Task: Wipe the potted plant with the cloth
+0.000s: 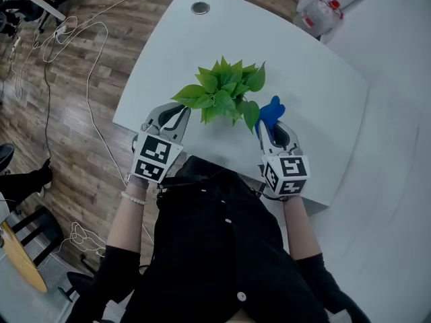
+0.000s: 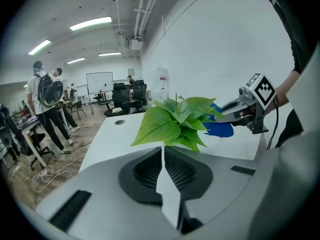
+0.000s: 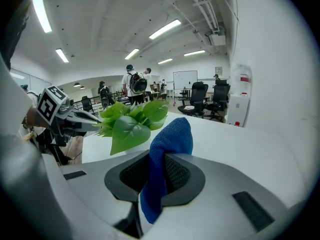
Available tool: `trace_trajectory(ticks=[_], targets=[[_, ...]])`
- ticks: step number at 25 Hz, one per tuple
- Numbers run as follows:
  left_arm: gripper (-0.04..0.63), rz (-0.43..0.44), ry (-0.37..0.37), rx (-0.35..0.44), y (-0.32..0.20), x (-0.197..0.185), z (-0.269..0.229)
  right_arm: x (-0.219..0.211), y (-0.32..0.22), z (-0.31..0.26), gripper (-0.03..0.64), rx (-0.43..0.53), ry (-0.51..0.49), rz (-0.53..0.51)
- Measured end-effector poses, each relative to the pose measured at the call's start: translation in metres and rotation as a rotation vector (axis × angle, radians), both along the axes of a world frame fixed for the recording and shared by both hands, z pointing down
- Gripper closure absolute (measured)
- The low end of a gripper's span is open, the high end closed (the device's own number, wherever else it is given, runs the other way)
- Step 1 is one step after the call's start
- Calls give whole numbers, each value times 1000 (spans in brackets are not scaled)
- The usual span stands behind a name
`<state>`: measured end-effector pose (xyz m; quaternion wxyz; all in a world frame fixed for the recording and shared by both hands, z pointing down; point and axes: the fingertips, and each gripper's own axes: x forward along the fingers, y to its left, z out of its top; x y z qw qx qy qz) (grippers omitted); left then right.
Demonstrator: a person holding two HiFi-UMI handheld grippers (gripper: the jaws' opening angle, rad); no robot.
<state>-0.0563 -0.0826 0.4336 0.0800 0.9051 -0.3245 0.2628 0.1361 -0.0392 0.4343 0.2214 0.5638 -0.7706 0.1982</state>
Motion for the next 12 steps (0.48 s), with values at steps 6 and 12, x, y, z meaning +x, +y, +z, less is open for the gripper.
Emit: trace_trajectory(ticks=[6,12], targets=[[580,-137,56,38,-5,-23,-36,4,-9,-41,534,97,15,12],[581,-170,85,160,-11,-28,-88,-1,-19,-80,534,188,34,-24]])
